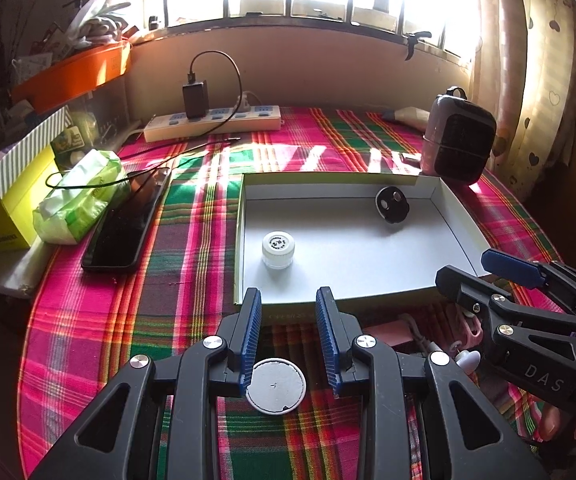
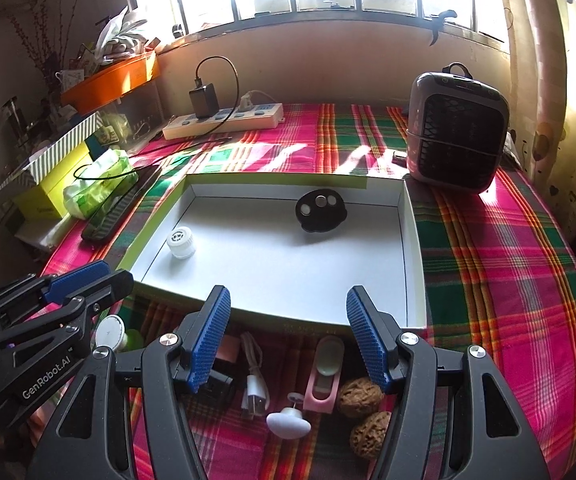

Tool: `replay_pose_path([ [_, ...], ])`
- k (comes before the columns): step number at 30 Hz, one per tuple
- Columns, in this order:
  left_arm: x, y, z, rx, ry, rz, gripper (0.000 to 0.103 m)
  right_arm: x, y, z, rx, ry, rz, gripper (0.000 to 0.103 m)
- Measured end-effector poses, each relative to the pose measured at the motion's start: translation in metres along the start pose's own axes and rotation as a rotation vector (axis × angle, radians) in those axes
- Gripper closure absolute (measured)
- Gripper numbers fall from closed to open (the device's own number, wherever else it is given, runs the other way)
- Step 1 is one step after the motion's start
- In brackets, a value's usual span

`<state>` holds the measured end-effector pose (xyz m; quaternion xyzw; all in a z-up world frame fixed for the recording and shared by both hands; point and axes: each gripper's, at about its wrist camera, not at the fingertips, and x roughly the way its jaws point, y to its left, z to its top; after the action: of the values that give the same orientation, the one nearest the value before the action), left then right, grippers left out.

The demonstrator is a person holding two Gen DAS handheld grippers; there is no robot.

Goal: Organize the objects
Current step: 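Move the left tool to the green spool while the right tool withdraws from the tray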

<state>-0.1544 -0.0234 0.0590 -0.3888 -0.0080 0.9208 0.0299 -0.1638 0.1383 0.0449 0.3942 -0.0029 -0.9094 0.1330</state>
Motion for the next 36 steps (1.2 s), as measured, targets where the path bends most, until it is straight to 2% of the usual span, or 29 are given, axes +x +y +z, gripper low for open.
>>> replay_pose_path([
  [9, -0.006, 0.013, -0.013, -0.027, -0.003, -0.034, 0.073, -0.012, -0.007, -0.02, -0.014, -0.016, -0.032, 0.041],
  [16, -0.012, 0.025, -0.027, -0.052, 0.0, -0.089, 0.071, -0.021, -0.009, -0.035, -0.043, -0.026, -0.044, 0.041],
  [20, -0.012, 0.025, -0.033, -0.035, 0.021, -0.129, 0.068, -0.025, -0.009, -0.041, -0.06, -0.021, -0.04, 0.042],
  [26, -0.009, 0.025, -0.044, -0.012, 0.046, -0.134, 0.067, -0.025, -0.013, -0.05, -0.051, -0.008, -0.033, 0.042],
  [36, 0.011, 0.026, -0.046, -0.037, 0.094, -0.121, 0.067, -0.026, -0.023, -0.059, -0.037, 0.004, -0.045, 0.042],
])
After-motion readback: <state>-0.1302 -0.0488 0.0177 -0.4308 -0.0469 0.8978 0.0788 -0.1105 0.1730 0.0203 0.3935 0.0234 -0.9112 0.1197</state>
